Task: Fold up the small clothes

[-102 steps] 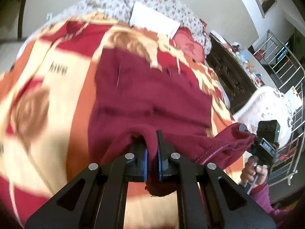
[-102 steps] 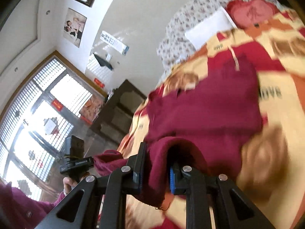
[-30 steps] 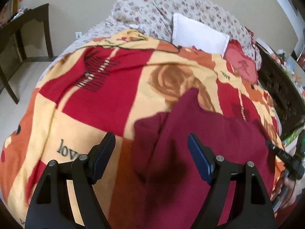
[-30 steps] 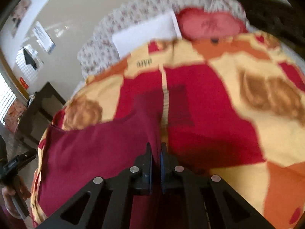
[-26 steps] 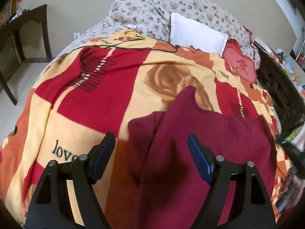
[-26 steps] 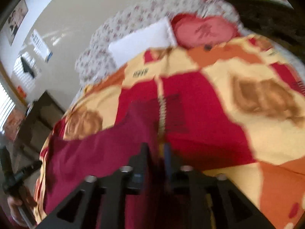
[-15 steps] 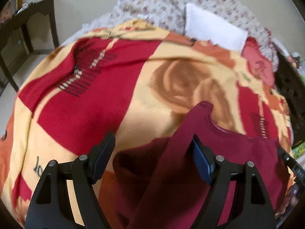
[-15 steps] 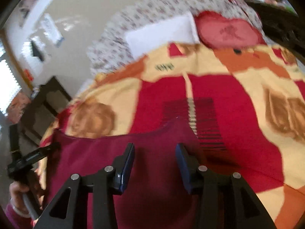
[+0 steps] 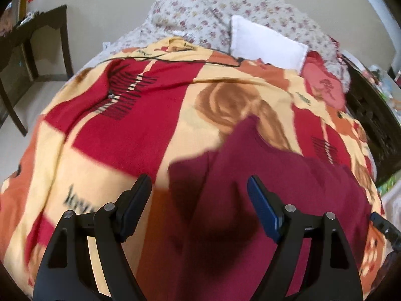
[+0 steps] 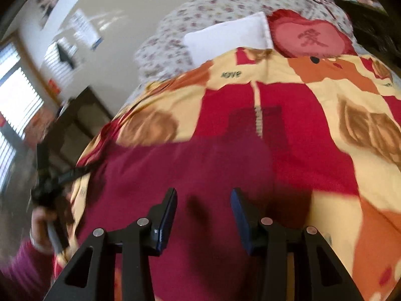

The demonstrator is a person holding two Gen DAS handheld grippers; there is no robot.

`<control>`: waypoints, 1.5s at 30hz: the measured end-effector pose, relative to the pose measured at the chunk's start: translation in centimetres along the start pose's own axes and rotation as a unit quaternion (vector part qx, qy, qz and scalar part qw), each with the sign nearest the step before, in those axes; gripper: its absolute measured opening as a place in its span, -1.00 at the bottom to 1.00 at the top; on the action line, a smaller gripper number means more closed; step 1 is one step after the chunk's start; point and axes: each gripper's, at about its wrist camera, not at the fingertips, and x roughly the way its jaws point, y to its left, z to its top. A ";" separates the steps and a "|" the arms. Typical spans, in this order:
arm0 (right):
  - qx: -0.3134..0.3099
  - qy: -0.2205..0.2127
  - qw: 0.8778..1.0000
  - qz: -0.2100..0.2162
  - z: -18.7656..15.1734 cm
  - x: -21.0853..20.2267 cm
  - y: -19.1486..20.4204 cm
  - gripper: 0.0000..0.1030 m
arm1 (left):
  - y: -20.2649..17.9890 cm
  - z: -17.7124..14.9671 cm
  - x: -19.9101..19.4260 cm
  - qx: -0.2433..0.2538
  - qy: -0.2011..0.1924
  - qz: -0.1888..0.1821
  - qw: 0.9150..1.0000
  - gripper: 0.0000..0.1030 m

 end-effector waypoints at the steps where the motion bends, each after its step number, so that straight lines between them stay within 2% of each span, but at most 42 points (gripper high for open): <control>1: 0.000 0.003 1.000 -0.008 -1.0 -0.5 0.1 -0.17 | 0.0 -0.6 -0.7 0.003 -0.001 -0.004 1.000 0.55; 4: 0.019 -0.003 0.999 -0.026 -4.4 -2.1 -0.8 -0.13 | 0.3 -3.3 -2.9 0.004 -0.004 -0.015 1.000 0.55; 5: 0.030 0.000 0.999 -0.023 -5.2 -2.1 -1.1 -0.06 | 0.2 -4.1 -3.2 0.008 -0.004 -0.014 1.000 0.55; 7: 0.048 0.024 0.999 0.005 -6.7 -1.1 -1.8 -0.06 | -0.1 -5.7 -3.3 0.020 0.006 -0.008 1.000 0.55; 8: 0.046 0.032 0.998 0.018 -7.3 -0.6 -1.8 -0.15 | -0.3 -6.7 -3.0 0.027 0.018 -0.005 0.999 0.55; 9: 0.031 0.037 0.999 0.017 -7.7 -0.4 -1.4 -0.63 | -0.3 -7.3 -2.7 0.032 0.027 -0.001 0.999 0.55; 10: 0.016 0.039 0.999 0.007 -8.1 -0.6 -1.0 -0.83 | -0.4 -8.0 -2.5 0.037 0.036 0.004 0.999 0.55; 12: 0.005 0.027 1.000 0.007 -8.5 -1.7 -0.5 -0.87 | -0.2 -9.2 -2.3 0.043 0.043 0.013 0.998 0.55; 14: -0.008 0.035 0.999 -0.024 -9.2 -1.8 -0.7 -0.87 | 0.5 -10.3 -1.9 0.033 0.042 0.011 0.999 0.55; 15: -0.011 0.047 0.998 -0.044 -9.7 -1.2 -1.2 -0.87 | 0.9 -10.6 -1.7 0.025 0.044 0.005 0.999 0.55; 17: 0.015 0.062 0.997 -0.041 -10.3 -0.5 -2.7 -0.88 | 1.8 -11.1 -1.2 0.002 0.049 -0.008 0.999 0.56; 19: 0.019 0.055 0.998 -0.033 -9.9 -1.3 -2.6 -0.88 | 1.7 -11.1 -1.5 0.004 0.044 -0.009 0.999 0.55; 24: -0.008 0.025 0.996 -0.081 -8.9 -3.9 -0.2 -0.87 | 1.7 -10.9 -2.4 0.011 0.039 -0.002 0.999 0.55; 26: 0.003 0.007 0.998 -0.064 -8.3 -4.5 0.4 -0.86 | 1.9 -11.1 -2.2 0.006 0.040 -0.001 0.999 0.55; 28: 0.012 0.000 0.999 -0.031 -7.3 -4.3 1.9 -0.71 | 2.0 -11.3 -2.3 0.003 0.037 0.000 0.999 0.55; 30: 0.005 -0.006 1.000 -0.003 -6.5 -2.9 3.9 -0.28 | 2.1 -11.5 -2.6 0.001 0.034 0.002 0.999 0.55; 31: -0.001 -0.005 1.000 0.005 -6.2 -2.2 4.8 -0.20 | 2.1 -11.5 -2.6 0.000 0.034 0.003 0.999 0.55; 34: -0.046 0.020 0.998 0.024 -5.1 1.6 8.7 -0.20 | 2.2 -11.5 -2.7 -0.002 0.035 0.002 0.999 0.55; 39: -0.100 0.035 0.994 0.037 -3.5 6.5 13.4 -0.21 | 2.5 -11.3 -2.4 -0.007 0.043 -0.005 0.999 0.55; 42: -0.109 0.048 0.992 0.034 -3.0 9.1 14.7 -0.26 | 2.6 -11.4 -2.3 -0.006 0.043 -0.007 0.999 0.55; 45: -0.098 0.079 0.992 0.031 -3.4 11.8 14.7 -0.25 | 2.7 -11.5 -2.1 -0.009 0.043 -0.011 0.999 0.55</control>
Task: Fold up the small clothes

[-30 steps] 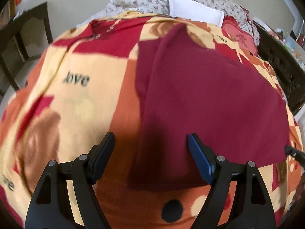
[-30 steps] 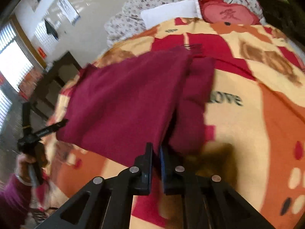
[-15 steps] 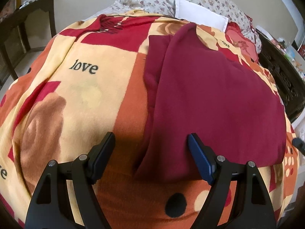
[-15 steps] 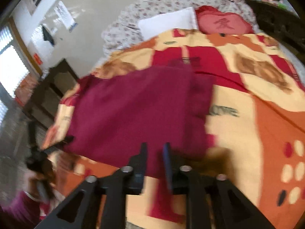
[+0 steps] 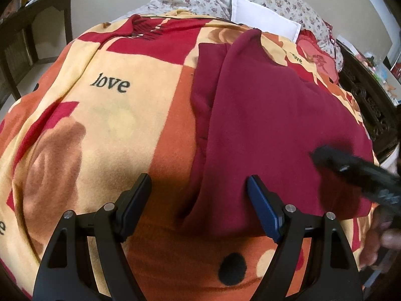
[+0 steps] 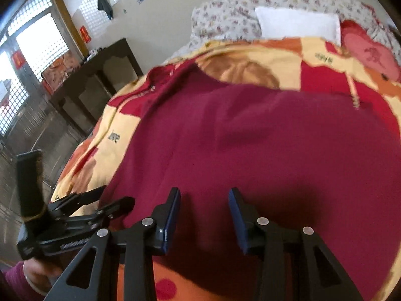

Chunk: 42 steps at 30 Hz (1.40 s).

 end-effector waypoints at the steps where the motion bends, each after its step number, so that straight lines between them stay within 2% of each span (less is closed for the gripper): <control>1: 0.002 0.007 1.000 -0.005 -0.1 0.8 -0.1 -0.25 | 0.1 0.0 0.1 -0.001 0.000 -0.001 1.000 0.55; 5: -0.009 0.016 1.000 -0.019 0.3 0.9 0.4 -0.25 | 0.1 0.0 0.2 -0.001 -0.003 -0.004 1.000 0.55; 9: -0.011 0.015 1.000 0.001 2.0 0.3 1.4 -0.25 | 0.4 -0.1 0.3 -0.012 -0.009 -0.014 1.000 0.56; 14: -0.037 0.007 0.999 -0.008 4.3 0.8 2.8 -0.25 | 0.4 -0.2 0.2 -0.016 -0.011 -0.018 1.000 0.56; 17: -0.044 0.000 0.999 0.006 5.7 1.1 3.9 -0.25 | 0.7 -0.3 0.0 -0.017 -0.011 -0.028 0.999 0.56; 20: -0.060 -0.004 0.998 0.010 7.7 2.4 5.3 -0.25 | 1.2 -0.4 0.0 -0.022 -0.015 -0.041 0.999 0.56; 24: -0.078 -0.011 0.997 -0.009 10.7 4.8 6.5 -0.25 | 1.3 -0.6 -0.1 -0.025 -0.022 -0.048 0.998 0.56; 26: -0.083 0.002 0.996 -0.022 11.7 6.8 6.8 -0.25 | 1.3 -0.7 -0.1 -0.023 -0.028 -0.049 0.998 0.56; 28: -0.075 0.013 0.997 -0.017 12.0 8.6 6.7 -0.25 | 1.4 -0.8 -0.1 -0.024 -0.034 -0.054 0.998 0.56; 32: -0.086 -0.007 0.996 -0.013 11.7 8.6 6.8 -0.15 | 1.7 -1.1 -0.2 -0.026 -0.040 -0.062 0.997 0.57; 38: -0.028 0.004 0.999 0.038 10.9 7.1 4.8 -0.08 | 1.1 -1.9 -0.3 -0.007 -0.059 -0.056 0.997 0.63; 42: -0.027 0.011 0.998 0.059 10.7 7.3 4.1 -0.08 | 1.3 -1.9 -0.4 -0.010 -0.059 -0.062 0.996 0.64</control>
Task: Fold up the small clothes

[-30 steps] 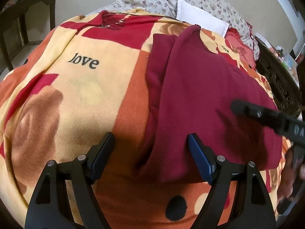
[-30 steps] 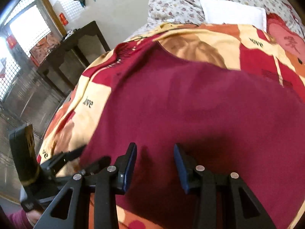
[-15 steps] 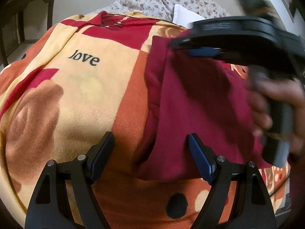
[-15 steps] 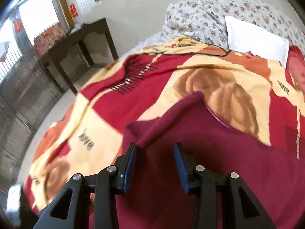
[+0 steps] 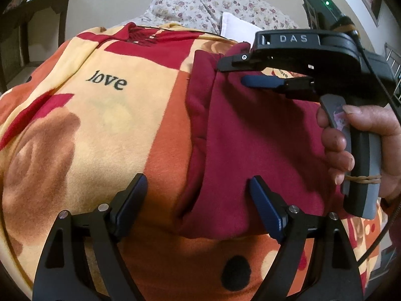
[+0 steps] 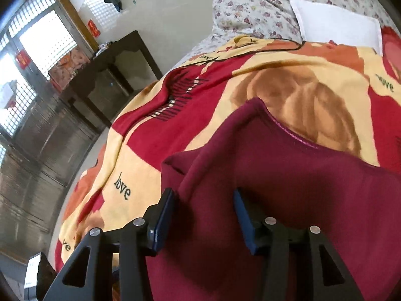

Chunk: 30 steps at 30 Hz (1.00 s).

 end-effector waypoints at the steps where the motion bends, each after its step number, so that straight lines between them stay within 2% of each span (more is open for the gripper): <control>1: -0.006 0.007 1.000 -0.003 0.2 0.0 0.2 -0.08 | 0.1 0.0 0.0 -0.001 0.000 -0.003 1.000 0.64; 4: -0.014 0.029 0.999 -0.020 0.7 0.1 1.1 -0.05 | 0.3 0.0 -0.1 -0.005 -0.004 -0.012 1.000 0.65; 9: -0.027 0.047 0.998 -0.040 1.5 0.7 3.1 0.19 | 0.3 -0.3 -0.4 -0.009 -0.007 -0.018 1.000 0.65; 15: -0.081 0.090 0.984 -0.132 2.3 3.7 5.7 0.31 | 0.6 -0.3 -0.5 -0.015 -0.010 -0.027 0.999 0.65; 16: -0.086 0.091 0.981 -0.145 2.4 4.2 6.0 0.34 | 0.6 -0.3 -0.5 -0.015 -0.010 -0.027 0.999 0.65; 18: -0.100 0.087 0.977 -0.165 2.4 5.2 6.2 0.54 | 0.6 -0.3 -0.5 -0.015 -0.010 -0.027 0.999 0.65; 22: -0.130 0.076 0.971 -0.183 2.1 6.1 6.3 0.62 | 0.7 -0.3 -0.6 -0.018 -0.012 -0.032 0.999 0.65; 23: -0.135 0.068 0.972 -0.182 2.0 5.9 6.1 0.56 | 0.8 -0.3 -0.6 -0.020 -0.012 -0.033 0.999 0.65; 24: -0.143 0.059 0.970 -0.188 1.8 5.6 5.9 0.29 | 0.8 -0.3 -0.6 -0.021 -0.012 -0.035 0.999 0.65; 25: -0.152 0.056 0.968 -0.193 1.8 5.3 5.7 0.15 | 0.9 -0.2 -0.6 -0.022 -0.012 -0.036 0.999 0.65; 27: -0.153 0.052 0.973 -0.166 1.8 4.1 5.2 -0.20 | 0.9 -0.2 -0.7 -0.025 -0.013 -0.040 0.999 0.66; 29: -0.138 0.052 0.980 -0.134 2.0 2.5 4.3 -0.46 | 0.9 0.0 -0.8 -0.029 -0.013 -0.045 0.998 0.66; 30: -0.125 0.047 0.984 -0.117 1.9 1.6 3.8 -0.52 | 1.0 0.3 -0.8 -0.034 -0.012 -0.050 0.998 0.66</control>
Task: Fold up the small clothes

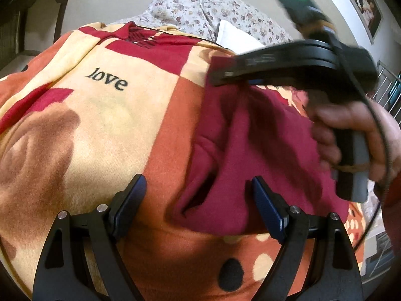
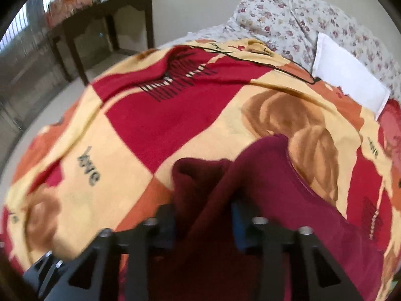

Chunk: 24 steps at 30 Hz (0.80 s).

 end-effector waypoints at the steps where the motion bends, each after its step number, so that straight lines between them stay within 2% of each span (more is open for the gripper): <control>1: 0.013 -0.009 1.000 0.016 -0.3 -0.8 -0.7 -0.53 | 0.0 0.2 -0.1 -0.005 -0.002 -0.005 1.000 0.66; 3: 0.030 -0.032 0.998 0.040 -1.0 -2.3 -1.6 -0.54 | 0.2 0.8 -0.1 -0.026 -0.009 -0.014 1.000 0.66; 5: 0.038 -0.044 0.997 0.046 -1.5 -3.0 -2.3 -0.55 | 0.1 1.3 0.5 -0.037 -0.005 -0.008 0.999 0.66; 8: 0.053 -0.044 0.996 0.060 -1.8 -2.9 -3.1 -0.55 | -0.9 1.7 1.2 -0.003 -0.005 0.010 1.000 0.66; 12: 0.058 -0.049 0.995 0.070 -2.1 -2.9 -3.3 -0.55 | -2.7 1.8 2.5 0.052 0.009 0.054 0.997 0.66; 14: 0.057 -0.047 0.995 0.072 -2.2 -2.7 -3.2 -0.55 | -3.0 1.8 2.8 0.058 0.013 0.060 0.996 0.66; 18: 0.060 -0.051 0.994 0.079 -2.4 -2.7 -3.4 -0.55 | -2.6 2.0 3.1 0.049 0.022 0.052 0.997 0.65; 19: 0.064 -0.053 0.993 0.082 -2.5 -2.8 -3.5 -0.55 | -2.6 2.1 3.0 0.046 0.023 0.044 0.998 0.36; 20: 0.066 -0.055 0.993 0.085 -2.6 -2.9 -3.6 -0.55 | -2.4 2.4 3.1 0.042 0.028 0.027 0.998 -0.22; 21: 0.068 -0.056 0.992 0.089 -2.7 -3.0 -3.7 -0.55 | -2.5 2.6 3.3 0.032 0.042 0.000 0.999 -0.31; 23: 0.066 -0.063 0.992 0.087 -2.9 -3.7 -3.7 -0.56 | -3.0 2.6 2.9 0.033 0.038 -0.001 0.999 -0.47; 24: 0.065 -0.070 0.991 0.090 -3.1 -4.5 -3.9 -0.57 | -3.6 2.6 2.4 0.044 0.035 -0.005 0.998 -0.49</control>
